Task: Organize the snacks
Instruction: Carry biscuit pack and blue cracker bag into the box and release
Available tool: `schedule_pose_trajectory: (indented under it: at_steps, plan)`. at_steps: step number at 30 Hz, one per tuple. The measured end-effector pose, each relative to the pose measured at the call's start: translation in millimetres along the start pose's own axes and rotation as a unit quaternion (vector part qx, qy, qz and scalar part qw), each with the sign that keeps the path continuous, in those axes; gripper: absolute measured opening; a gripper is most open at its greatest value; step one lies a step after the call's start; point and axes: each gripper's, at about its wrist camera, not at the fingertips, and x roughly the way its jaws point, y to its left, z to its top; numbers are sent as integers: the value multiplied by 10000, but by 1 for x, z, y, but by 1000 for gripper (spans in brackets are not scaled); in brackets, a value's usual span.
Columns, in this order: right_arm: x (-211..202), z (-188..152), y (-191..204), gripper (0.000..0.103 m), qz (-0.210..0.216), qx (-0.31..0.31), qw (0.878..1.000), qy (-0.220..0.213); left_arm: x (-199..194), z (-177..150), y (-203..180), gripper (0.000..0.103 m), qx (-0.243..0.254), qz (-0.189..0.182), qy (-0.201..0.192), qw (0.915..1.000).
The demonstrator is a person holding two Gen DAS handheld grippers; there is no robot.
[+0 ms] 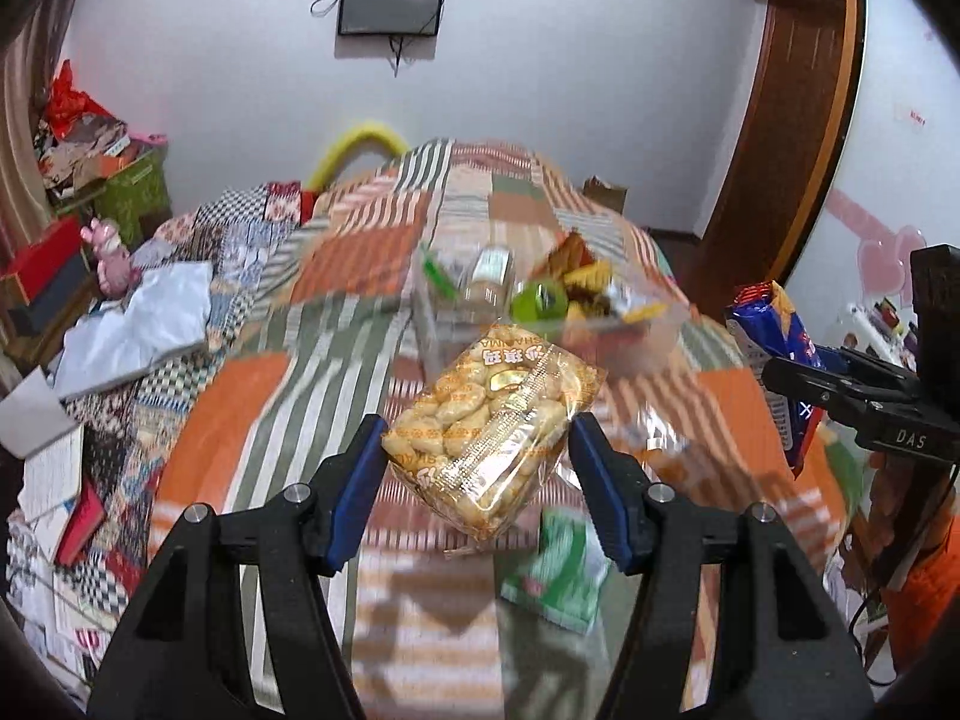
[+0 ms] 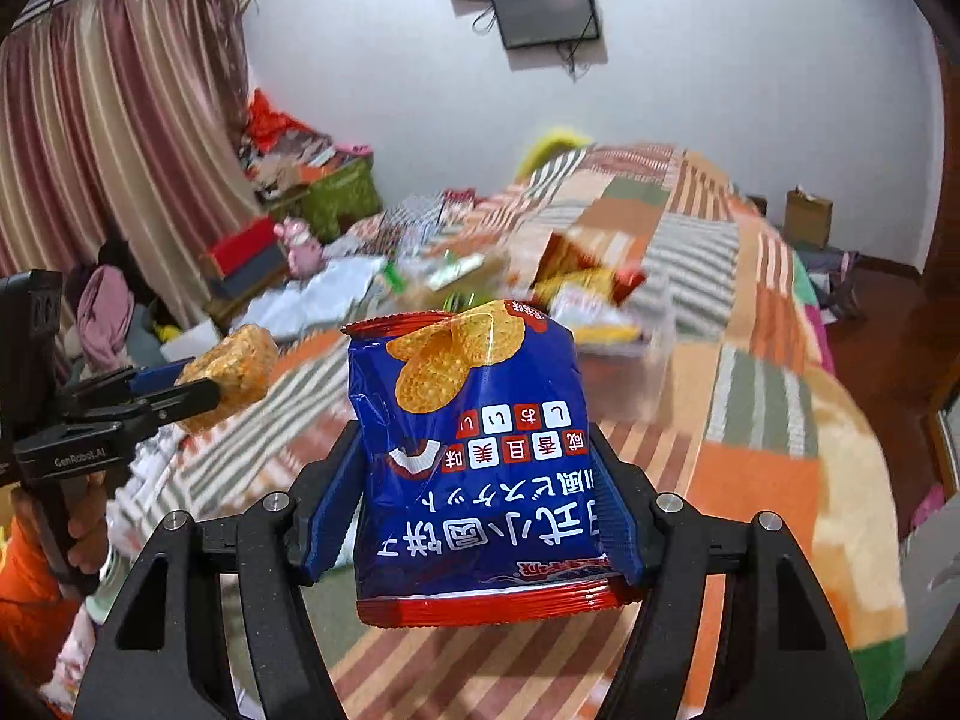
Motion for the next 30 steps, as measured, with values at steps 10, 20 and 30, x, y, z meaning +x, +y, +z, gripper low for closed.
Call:
schedule_pose_trajectory:
  at_steps: [10,20,30]
  plan:
    - [36,54,-16,66,-135,9,9996,-242,72,64,11,62,-43,48,3,10000]
    - [105,85,-31,65,-336,-135,9993,121,153,103,-2,61,33,-331,383,9987]
    - [137,78,-49,73,-529,-126,9967,596,190,114,-24,63,376,-288,620,9970]
